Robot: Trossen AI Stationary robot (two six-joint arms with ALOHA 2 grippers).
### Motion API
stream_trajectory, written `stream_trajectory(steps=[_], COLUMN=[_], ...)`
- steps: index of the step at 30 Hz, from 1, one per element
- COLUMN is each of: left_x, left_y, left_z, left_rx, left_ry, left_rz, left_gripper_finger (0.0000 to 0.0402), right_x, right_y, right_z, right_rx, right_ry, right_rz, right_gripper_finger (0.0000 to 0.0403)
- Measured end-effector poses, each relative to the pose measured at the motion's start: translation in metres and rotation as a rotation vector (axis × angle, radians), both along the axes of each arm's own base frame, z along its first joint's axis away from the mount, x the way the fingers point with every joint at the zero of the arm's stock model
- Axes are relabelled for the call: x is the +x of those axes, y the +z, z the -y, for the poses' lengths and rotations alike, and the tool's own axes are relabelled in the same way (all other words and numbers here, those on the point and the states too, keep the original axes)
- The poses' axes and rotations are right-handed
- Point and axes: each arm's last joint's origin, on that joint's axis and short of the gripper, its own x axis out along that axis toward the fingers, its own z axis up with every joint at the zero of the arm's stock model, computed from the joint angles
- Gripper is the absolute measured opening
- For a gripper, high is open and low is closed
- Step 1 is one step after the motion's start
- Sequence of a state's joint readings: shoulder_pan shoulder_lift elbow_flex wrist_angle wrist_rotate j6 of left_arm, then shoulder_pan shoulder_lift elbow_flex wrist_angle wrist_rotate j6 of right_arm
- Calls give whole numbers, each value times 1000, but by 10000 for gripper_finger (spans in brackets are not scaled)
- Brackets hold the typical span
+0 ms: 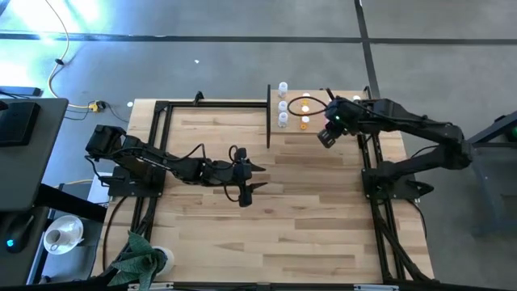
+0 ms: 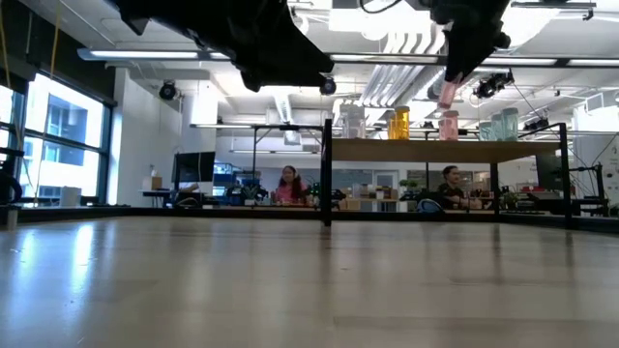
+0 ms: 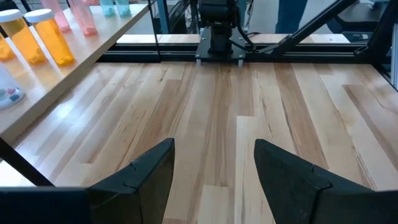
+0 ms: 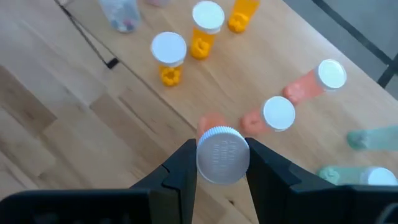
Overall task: Pick and place medicine bottles onto shelf by color
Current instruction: Put the pink pill bottle on the shelf aligned with the other pink pill bottle
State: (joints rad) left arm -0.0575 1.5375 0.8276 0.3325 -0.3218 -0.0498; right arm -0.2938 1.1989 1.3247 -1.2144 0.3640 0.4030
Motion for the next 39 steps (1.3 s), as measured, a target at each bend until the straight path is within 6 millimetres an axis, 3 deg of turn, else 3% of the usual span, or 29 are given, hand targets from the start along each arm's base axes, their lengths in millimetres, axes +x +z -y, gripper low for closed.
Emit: stream_trajectory(steps=[16, 39], left_x=[0, 0], left_y=[0, 0], left_z=[0, 0], left_rx=[0, 2], left_ry=[0, 3], left_rz=[1, 0], left_gripper_finger=[211, 211], right_x=[18, 10], right_y=[-22, -25], right_z=[27, 42], right_rx=[59, 57], right_ry=[-36, -94], right_rz=[-114, -160], right_gripper_finger=[105, 105])
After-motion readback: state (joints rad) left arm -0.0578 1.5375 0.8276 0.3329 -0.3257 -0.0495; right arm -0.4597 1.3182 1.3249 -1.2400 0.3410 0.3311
